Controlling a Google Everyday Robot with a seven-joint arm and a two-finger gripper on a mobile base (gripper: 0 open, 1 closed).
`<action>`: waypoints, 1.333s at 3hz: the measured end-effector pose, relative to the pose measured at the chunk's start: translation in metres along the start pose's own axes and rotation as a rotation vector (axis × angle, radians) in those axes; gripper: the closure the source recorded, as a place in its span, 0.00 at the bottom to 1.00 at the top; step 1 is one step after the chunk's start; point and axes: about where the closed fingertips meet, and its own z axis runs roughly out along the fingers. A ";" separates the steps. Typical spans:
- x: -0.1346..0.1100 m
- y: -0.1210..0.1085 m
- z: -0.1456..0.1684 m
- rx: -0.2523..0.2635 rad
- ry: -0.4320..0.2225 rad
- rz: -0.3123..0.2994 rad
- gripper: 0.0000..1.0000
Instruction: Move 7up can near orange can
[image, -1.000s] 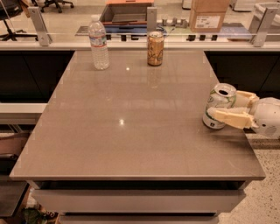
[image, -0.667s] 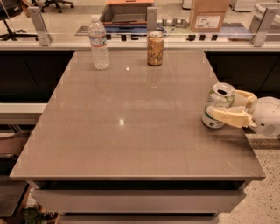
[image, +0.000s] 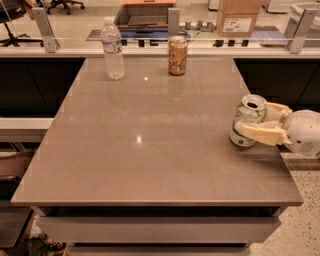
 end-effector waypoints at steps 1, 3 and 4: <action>-0.016 -0.025 0.014 0.021 0.008 0.024 1.00; -0.074 -0.103 0.059 0.130 0.043 0.013 1.00; -0.089 -0.137 0.083 0.175 0.045 -0.023 1.00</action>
Offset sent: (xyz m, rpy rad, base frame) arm 0.1332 -0.0072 0.0960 -0.0024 0.0304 -0.1580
